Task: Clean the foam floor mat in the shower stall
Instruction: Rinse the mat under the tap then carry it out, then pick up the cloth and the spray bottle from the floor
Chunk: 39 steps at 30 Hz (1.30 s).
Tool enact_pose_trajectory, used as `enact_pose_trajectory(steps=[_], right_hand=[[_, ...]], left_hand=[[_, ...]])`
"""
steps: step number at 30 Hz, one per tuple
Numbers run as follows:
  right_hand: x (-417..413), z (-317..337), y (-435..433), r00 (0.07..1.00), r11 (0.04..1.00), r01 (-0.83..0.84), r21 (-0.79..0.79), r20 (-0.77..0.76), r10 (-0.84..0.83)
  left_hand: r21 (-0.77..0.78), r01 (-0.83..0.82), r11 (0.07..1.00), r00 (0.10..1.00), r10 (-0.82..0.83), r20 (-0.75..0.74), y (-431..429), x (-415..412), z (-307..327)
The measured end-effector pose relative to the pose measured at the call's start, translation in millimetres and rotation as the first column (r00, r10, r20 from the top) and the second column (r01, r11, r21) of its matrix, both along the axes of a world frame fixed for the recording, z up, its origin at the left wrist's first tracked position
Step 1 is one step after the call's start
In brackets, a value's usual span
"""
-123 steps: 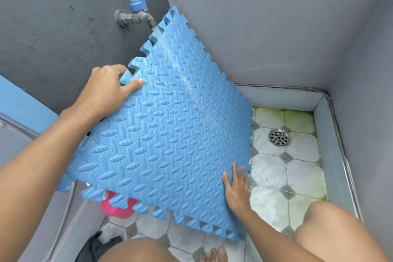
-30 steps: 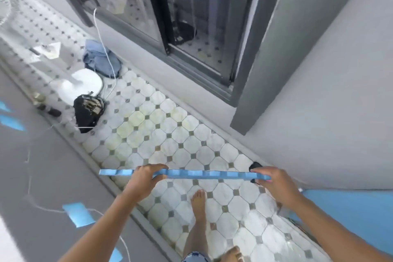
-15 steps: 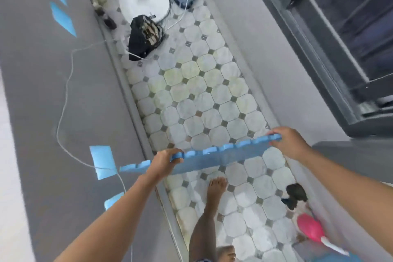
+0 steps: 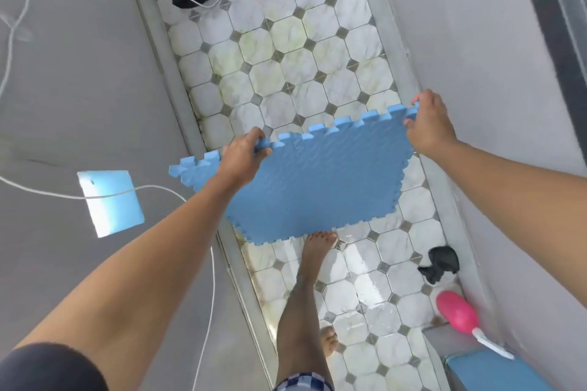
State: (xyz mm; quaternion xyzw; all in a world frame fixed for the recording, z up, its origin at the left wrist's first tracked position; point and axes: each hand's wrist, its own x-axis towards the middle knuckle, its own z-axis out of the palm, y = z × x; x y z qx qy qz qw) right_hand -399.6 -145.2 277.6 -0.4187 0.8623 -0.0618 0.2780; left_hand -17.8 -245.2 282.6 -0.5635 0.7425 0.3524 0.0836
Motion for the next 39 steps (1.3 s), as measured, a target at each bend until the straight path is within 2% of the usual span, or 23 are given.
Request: enact_pose_trajectory(steps=[4, 7, 9, 12, 17, 21, 26, 30, 35, 37, 39], right_hand=[[-5, -17, -16, 0.997, 0.998, -0.063, -0.004, -0.055, 0.062], [-5, -25, -30, 0.998, 0.997, -0.065, 0.044, -0.008, 0.065], [-5, -25, -38, 0.998, 0.997, -0.053, 0.062, 0.021, 0.052], [0, -22, -44, 0.998, 0.997, -0.025, 0.079, 0.064, 0.02], [36, -14, -31, 0.947, 0.981, 0.191, -0.022, 0.266, -0.179], [72, -17, 39, 0.888, 0.978, 0.197, 0.062, 0.411, -0.205], [99, -17, 174, 0.726, 0.873, 0.422, 0.246, 0.485, -0.488], [107, -2, 288, 0.467, 0.674, 0.649, 0.353, 0.515, -0.719], [101, 15, 430, 0.124, 0.374, 0.825, 0.424, 0.509, -0.852], [97, 11, 487, 0.031, 0.266, 0.865, 0.427, 0.482, -0.875], [95, 1, 539, -0.011, 0.197, 0.886, 0.42, 0.443, -0.897]], left_hand=[[-0.134, 0.034, 0.99, 0.982, -0.008, 0.187, -21, -15, -16], [-0.03, 0.111, 0.993, 0.93, -0.093, 0.355, -35, -24, -20], [0.032, 0.154, 0.988, 0.901, -0.154, 0.405, -43, -27, -24], [0.071, 0.171, 0.983, 0.893, -0.185, 0.411, -53, -27, -27], [0.129, 0.197, 0.972, 0.883, -0.233, 0.408, -56, -28, -19], [0.138, 0.236, 0.962, 0.909, -0.268, 0.318, -32, -43, -6], [0.164, 0.349, 0.923, 0.918, -0.372, 0.137, 52, -91, 14], [0.265, 0.461, 0.847, 0.876, -0.483, 0.018, 153, -135, 17], [0.409, 0.558, 0.722, 0.803, -0.595, -0.045, 290, -189, 7], [0.43, 0.578, 0.693, 0.788, -0.611, -0.075, 340, -209, 0], [0.444, 0.556, 0.703, 0.809, -0.581, -0.093, 385, -230, -6]])
